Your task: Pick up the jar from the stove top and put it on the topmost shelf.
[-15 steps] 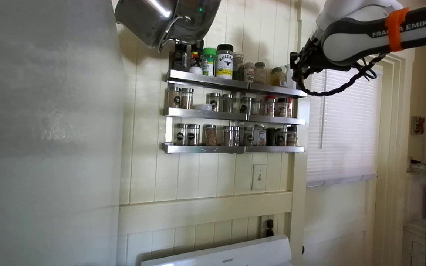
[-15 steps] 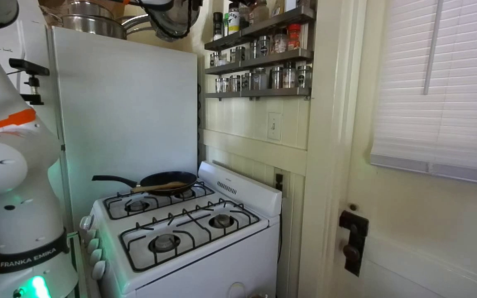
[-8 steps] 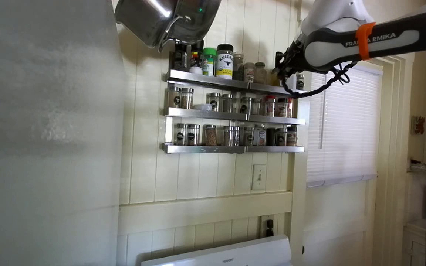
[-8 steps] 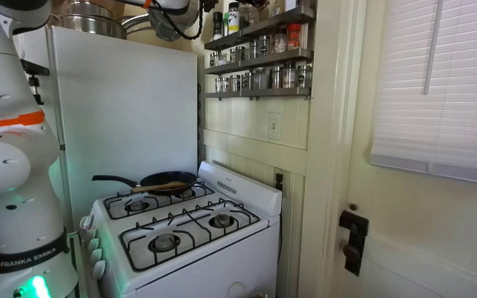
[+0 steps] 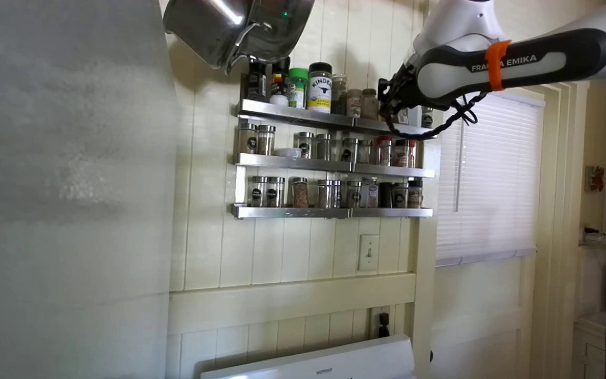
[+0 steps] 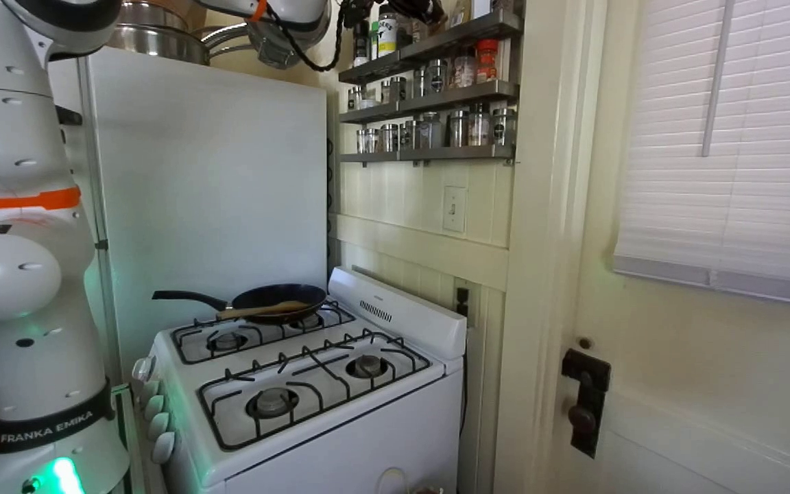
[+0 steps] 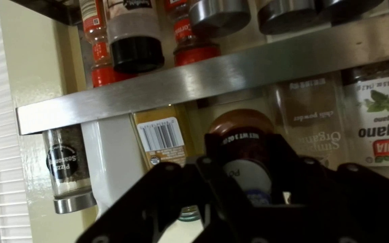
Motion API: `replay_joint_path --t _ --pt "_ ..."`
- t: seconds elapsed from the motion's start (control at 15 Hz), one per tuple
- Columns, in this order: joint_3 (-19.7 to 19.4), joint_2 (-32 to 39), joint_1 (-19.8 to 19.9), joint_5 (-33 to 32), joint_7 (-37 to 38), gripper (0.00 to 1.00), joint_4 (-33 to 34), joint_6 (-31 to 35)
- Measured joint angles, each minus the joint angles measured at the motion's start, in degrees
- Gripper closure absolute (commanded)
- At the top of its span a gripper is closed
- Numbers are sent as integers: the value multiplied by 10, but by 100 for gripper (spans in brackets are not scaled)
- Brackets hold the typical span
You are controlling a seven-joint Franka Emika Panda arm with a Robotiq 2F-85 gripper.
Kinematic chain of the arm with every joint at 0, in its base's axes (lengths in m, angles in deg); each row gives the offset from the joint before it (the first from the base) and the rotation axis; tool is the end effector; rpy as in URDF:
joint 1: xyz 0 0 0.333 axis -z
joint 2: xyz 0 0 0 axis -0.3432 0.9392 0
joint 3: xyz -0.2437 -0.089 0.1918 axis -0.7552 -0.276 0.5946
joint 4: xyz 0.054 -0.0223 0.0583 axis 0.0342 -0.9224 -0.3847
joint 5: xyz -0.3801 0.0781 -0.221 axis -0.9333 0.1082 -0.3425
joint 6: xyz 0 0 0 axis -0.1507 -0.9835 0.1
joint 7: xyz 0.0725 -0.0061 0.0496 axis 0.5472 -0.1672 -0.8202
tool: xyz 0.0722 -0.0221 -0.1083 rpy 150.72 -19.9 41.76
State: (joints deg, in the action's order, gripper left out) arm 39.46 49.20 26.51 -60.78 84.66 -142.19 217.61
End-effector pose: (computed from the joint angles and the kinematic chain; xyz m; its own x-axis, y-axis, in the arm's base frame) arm 0.6186 0.0494 0.8747 0.2652 -0.2342 0.9353 -0.3070 -0.9401 -0.1484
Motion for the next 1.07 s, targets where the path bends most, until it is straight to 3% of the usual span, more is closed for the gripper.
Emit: replay_joint_path --t 1.07 --pt "13 58 -1 64 -46 83 132 -172"
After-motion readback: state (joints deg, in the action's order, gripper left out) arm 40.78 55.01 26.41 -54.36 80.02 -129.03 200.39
